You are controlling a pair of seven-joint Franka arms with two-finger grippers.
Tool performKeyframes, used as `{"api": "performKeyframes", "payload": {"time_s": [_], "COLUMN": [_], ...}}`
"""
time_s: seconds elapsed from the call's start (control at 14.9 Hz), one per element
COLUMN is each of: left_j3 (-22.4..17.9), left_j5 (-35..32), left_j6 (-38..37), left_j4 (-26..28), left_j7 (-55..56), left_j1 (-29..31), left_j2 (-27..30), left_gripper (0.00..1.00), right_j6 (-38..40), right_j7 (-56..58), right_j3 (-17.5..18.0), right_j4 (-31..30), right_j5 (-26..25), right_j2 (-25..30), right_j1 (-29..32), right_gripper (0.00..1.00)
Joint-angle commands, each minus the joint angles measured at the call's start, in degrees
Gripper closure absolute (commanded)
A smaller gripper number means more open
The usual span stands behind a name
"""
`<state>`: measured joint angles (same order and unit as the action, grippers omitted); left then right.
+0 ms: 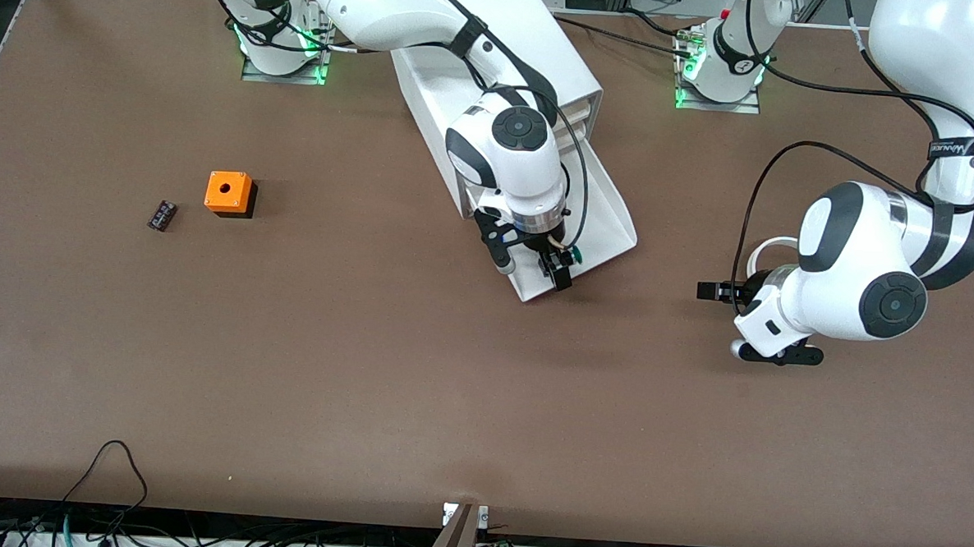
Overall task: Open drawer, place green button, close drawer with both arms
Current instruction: 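Lower the button into the drawer and open the right gripper, then withdraw the right gripper while the left gripper pushes the drawer inward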
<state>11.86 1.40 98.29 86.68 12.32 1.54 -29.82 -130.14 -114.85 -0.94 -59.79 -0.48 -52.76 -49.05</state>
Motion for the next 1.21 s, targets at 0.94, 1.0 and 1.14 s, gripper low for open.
{"api": "performKeyframes", "payload": {"time_s": [0.94, 1.0, 1.14], "left_j3": [0.01, 0.01, 0.01], "left_j5": [0.19, 0.18, 0.18], "left_j6": [35.02, 37.30, 40.30], "left_j4": [18.86, 20.18, 21.86], "left_j7": [34.51, 35.57, 37.50], "left_j1": [-13.57, -14.37, -15.07], "left_j2": [-0.50, -0.59, -0.68], "left_gripper": [0.00, 0.00, 0.00], "right_j6": [23.95, 25.54, 28.79], "right_j7": [59.00, 62.96, 71.13], "right_j3": [0.85, 0.85, 0.76], "right_j4": [2.49, 2.40, 2.31], "right_j5": [8.04, 8.04, 8.04], "right_j2": [10.21, 10.66, 11.63], "right_j1": [21.97, 23.28, 26.01], "right_gripper": [0.01, 0.00, 0.00]}}
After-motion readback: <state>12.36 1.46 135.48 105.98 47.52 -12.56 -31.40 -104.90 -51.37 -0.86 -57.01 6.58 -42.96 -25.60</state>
